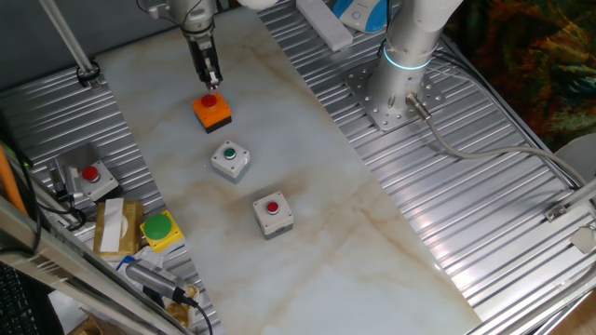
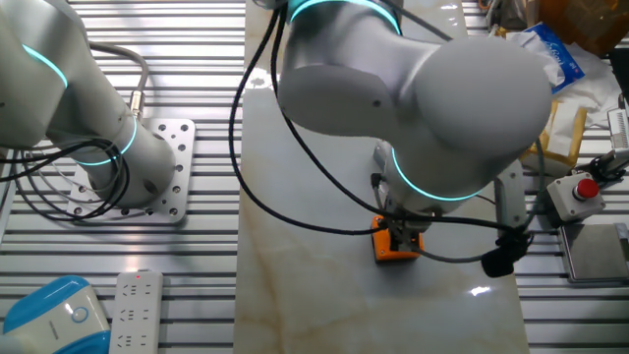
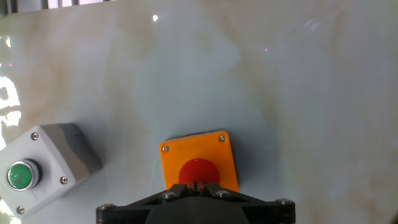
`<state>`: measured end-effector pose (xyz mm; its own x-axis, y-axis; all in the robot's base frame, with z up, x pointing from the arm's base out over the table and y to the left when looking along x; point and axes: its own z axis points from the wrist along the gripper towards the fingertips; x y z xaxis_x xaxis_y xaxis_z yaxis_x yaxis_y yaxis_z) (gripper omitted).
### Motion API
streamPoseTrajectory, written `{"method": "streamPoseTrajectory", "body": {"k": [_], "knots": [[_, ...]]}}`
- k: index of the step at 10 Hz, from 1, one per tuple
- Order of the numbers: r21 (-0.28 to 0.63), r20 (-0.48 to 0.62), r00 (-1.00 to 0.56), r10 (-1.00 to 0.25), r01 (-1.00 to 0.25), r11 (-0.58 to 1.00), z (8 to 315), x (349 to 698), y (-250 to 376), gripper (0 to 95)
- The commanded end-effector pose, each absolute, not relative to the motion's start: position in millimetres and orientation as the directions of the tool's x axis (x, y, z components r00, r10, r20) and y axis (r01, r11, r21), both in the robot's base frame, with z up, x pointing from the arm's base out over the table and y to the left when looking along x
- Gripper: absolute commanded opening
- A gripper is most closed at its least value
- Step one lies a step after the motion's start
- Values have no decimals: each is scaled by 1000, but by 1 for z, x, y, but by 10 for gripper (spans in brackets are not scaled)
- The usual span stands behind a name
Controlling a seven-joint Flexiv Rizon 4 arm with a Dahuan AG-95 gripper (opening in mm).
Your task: Press three buttons from left to right in sequence
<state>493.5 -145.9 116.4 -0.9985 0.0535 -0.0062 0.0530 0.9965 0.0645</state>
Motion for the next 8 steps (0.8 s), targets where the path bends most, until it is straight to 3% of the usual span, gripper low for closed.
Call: {"method": "streamPoseTrajectory", "body": {"k": [1,3,5,8], "knots": [[65,-10,-999,43,42,997,119,491,-146,0],[94,-15,-1000,6,4,996,132,490,-141,0],[102,-1,-999,51,50,993,152,500,-100,0],[92,3,-996,88,88,992,143,517,-48,0]]}}
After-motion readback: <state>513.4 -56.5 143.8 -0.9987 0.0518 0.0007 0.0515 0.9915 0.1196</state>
